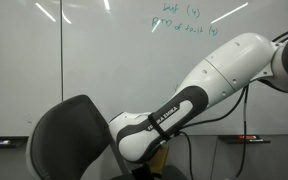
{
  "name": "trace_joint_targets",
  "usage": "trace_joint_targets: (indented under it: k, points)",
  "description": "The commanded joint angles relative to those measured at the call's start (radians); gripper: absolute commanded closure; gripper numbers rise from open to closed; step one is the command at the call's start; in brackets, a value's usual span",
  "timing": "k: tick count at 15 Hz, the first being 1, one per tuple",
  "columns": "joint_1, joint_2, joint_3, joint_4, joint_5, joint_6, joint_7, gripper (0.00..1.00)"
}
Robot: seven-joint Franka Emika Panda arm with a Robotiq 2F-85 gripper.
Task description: Erase the words on the whiteboard
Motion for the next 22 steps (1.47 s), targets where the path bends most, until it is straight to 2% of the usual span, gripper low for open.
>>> trace_joint_targets:
  k: [1,7,16,22]
  points:
    - [-0.001,0.007,0.031,0.032,0.037,-0.062,-0.014,0.0]
    - [-0.012,0.013,0.056,0.05,0.076,-0.089,-0.027,0.0]
    - [-0.057,0.072,0.054,0.071,0.095,-0.089,-0.07,0.0]
    - [-0.059,0.091,0.056,0.065,0.096,-0.089,-0.079,0.0]
